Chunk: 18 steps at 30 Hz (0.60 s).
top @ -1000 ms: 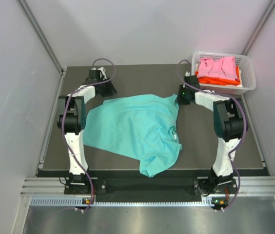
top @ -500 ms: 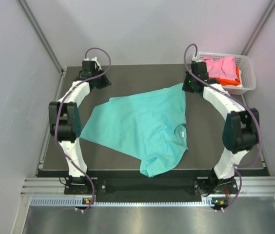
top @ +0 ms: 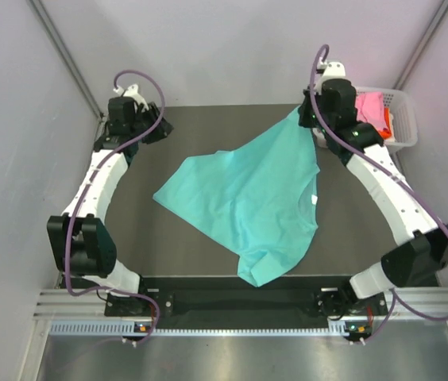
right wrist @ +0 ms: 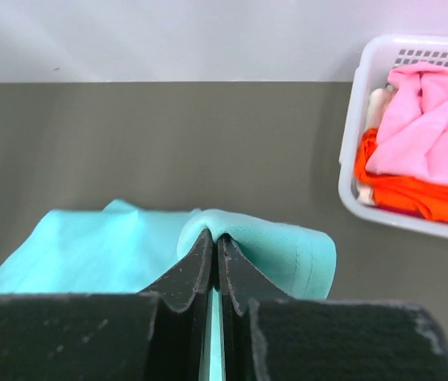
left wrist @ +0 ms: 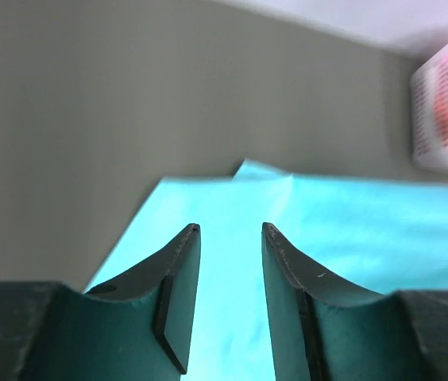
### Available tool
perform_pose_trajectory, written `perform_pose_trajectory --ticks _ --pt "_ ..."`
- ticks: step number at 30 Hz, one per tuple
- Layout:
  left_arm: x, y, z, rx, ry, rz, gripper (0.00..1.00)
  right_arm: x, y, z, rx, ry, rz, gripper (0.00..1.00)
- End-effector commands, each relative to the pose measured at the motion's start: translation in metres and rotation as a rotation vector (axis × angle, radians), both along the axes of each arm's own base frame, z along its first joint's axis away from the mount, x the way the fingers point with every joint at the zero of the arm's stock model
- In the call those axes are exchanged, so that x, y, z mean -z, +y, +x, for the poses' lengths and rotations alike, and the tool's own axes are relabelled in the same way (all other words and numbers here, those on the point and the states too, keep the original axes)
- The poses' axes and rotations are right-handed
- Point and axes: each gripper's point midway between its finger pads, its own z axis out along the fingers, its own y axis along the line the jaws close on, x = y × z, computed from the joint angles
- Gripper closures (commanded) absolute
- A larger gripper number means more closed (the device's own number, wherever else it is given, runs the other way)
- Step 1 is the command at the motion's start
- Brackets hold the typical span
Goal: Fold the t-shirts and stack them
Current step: Flatten the tshirt out
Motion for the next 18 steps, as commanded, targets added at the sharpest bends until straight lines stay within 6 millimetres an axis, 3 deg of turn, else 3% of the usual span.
perform_pose_trajectory --ticks 1,2,4,5,8,10,11,12,13,14,15,18 --pt "0.037 0.004 -0.018 -0.029 0.135 -0.015 0.58 0.008 -0.002 0.045 0.056 -0.024 -0.065 1.00" --pt "0.050 0.003 -0.025 -0.027 0.166 -0.020 0.58 0.031 0.005 0.063 0.046 0.014 -0.086 1.00" --pt "0.058 -0.003 -0.032 -0.011 0.189 -0.054 0.58 0.036 0.014 0.086 0.031 -0.015 -0.099 1.00" --pt "0.069 -0.005 -0.037 -0.006 0.218 -0.067 0.58 0.053 0.020 0.104 0.036 -0.010 -0.110 1.00" --pt "0.091 -0.008 -0.050 -0.024 0.284 -0.121 0.59 0.068 0.023 0.151 0.088 -0.049 -0.123 1.00" --pt "0.095 -0.006 -0.057 -0.066 0.305 -0.147 0.59 0.076 0.027 0.172 0.102 -0.040 -0.144 1.00" --pt "0.109 0.000 -0.064 -0.104 0.334 -0.136 0.59 0.075 0.035 0.192 0.102 -0.059 -0.131 1.00" --pt "0.113 0.002 -0.068 -0.127 0.351 -0.141 0.59 0.075 0.040 0.200 0.091 -0.058 -0.129 1.00" --pt "0.114 0.005 -0.071 -0.137 0.353 -0.132 0.59 0.044 0.044 0.208 0.088 -0.120 -0.107 0.98" --pt "0.121 0.014 -0.074 -0.181 0.372 -0.096 0.58 0.069 0.047 0.214 0.077 -0.067 -0.133 0.92" --pt "0.131 0.022 -0.083 -0.222 0.426 -0.070 0.57 0.069 0.048 0.217 0.077 -0.060 -0.133 0.67" --pt "0.146 0.041 -0.090 -0.286 0.492 -0.045 0.57 0.066 0.046 0.203 0.041 -0.005 -0.086 0.50"
